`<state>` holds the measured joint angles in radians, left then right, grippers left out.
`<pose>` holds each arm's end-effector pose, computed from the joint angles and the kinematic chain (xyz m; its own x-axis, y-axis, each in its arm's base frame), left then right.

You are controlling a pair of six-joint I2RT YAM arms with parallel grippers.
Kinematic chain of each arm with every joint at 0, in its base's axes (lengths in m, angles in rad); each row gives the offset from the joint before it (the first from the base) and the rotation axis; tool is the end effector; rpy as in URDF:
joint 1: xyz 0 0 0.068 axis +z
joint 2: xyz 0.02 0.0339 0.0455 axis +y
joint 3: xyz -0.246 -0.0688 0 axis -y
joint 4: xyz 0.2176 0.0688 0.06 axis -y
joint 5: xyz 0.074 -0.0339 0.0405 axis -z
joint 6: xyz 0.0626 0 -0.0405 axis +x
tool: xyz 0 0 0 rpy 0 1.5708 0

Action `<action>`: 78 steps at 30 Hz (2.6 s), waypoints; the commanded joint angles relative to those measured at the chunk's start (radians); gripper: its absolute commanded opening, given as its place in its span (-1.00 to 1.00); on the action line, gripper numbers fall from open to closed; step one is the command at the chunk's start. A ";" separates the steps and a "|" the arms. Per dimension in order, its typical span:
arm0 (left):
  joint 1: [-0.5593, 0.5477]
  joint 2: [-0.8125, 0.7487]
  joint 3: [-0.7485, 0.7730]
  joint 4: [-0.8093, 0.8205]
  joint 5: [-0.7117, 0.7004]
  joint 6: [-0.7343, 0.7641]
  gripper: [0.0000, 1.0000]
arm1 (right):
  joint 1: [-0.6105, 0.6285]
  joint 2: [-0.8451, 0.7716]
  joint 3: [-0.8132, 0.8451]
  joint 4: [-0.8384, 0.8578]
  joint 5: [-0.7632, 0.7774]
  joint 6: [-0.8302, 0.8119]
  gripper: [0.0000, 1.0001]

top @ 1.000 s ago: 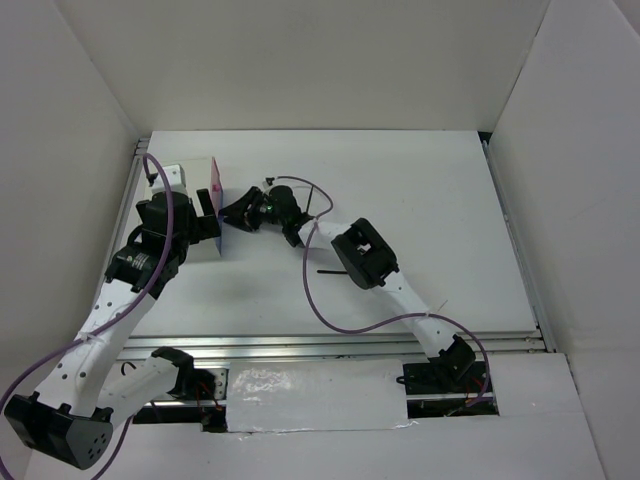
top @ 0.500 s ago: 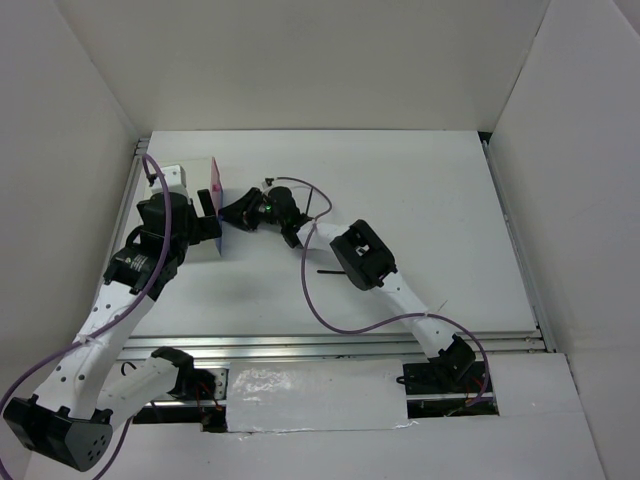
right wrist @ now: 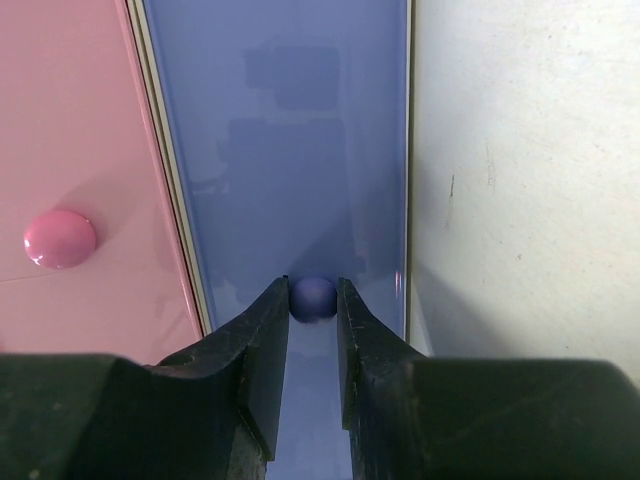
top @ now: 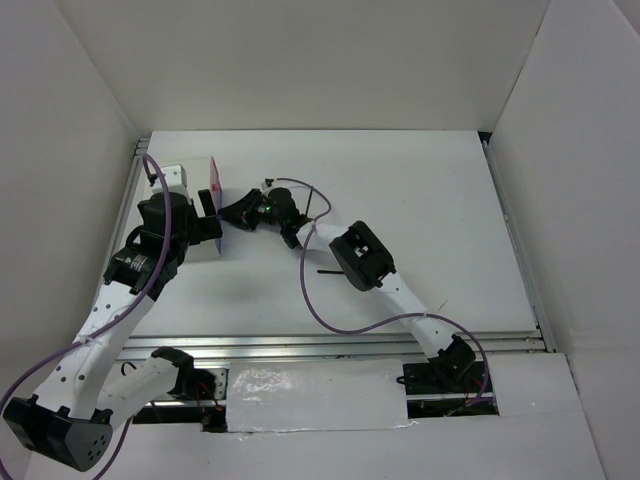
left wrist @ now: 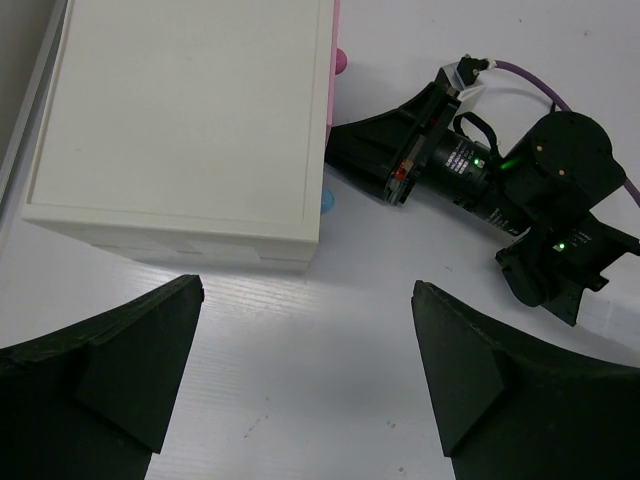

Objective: Organize the makeup

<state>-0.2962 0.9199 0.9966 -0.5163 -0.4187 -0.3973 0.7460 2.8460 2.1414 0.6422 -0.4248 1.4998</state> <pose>0.2007 -0.0346 0.3299 -0.3424 -0.2651 -0.9014 -0.2361 0.9529 -0.1906 0.4163 0.4199 0.0818 -0.9214 0.3860 -0.0452 -0.0196 0.0699 0.9974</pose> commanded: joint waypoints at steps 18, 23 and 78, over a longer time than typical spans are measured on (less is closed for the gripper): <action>0.005 -0.010 0.031 0.033 0.008 0.005 0.99 | -0.014 -0.134 -0.189 0.171 -0.008 -0.039 -0.70; 0.005 -0.010 0.031 0.033 0.009 0.003 0.99 | -0.031 -0.165 -0.247 0.194 -0.014 -0.049 -0.73; 0.008 0.051 0.048 0.044 0.138 0.034 0.99 | -0.215 -0.648 -0.845 0.310 -0.089 -0.208 0.54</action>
<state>-0.2955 0.9543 0.9974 -0.5148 -0.3500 -0.3897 0.5629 2.3070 1.3354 0.9249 -0.4973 1.3350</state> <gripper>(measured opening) 0.994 0.750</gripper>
